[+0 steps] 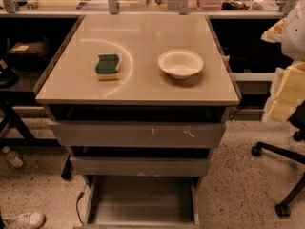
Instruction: Close bottom drawer
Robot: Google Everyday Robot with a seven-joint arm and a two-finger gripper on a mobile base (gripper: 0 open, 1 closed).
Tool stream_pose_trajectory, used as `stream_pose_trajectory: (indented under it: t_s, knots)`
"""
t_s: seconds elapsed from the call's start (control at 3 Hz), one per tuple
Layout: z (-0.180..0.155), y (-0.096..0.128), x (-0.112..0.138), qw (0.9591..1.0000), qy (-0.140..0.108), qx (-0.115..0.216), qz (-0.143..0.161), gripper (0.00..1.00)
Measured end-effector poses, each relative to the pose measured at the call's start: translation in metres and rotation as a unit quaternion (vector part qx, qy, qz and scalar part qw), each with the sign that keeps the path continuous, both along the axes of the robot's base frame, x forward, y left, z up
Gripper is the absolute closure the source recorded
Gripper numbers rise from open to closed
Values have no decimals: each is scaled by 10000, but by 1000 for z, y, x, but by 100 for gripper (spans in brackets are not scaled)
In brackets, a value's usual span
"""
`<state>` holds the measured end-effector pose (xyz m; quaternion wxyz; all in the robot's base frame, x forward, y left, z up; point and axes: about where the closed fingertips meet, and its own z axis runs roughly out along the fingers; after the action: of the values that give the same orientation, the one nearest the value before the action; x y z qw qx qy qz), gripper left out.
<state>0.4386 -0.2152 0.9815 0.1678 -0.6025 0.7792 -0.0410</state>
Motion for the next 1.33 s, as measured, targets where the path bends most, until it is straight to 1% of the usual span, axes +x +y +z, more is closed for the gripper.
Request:
stream_pose_trajectory:
  t_s: [0.33,0.67,1.33]
  knots:
    - [0,0,0,10000,0,0,0,0]
    - [0,0,0,10000,0,0,0,13]
    - [0,0,0,10000,-1,0,0,60]
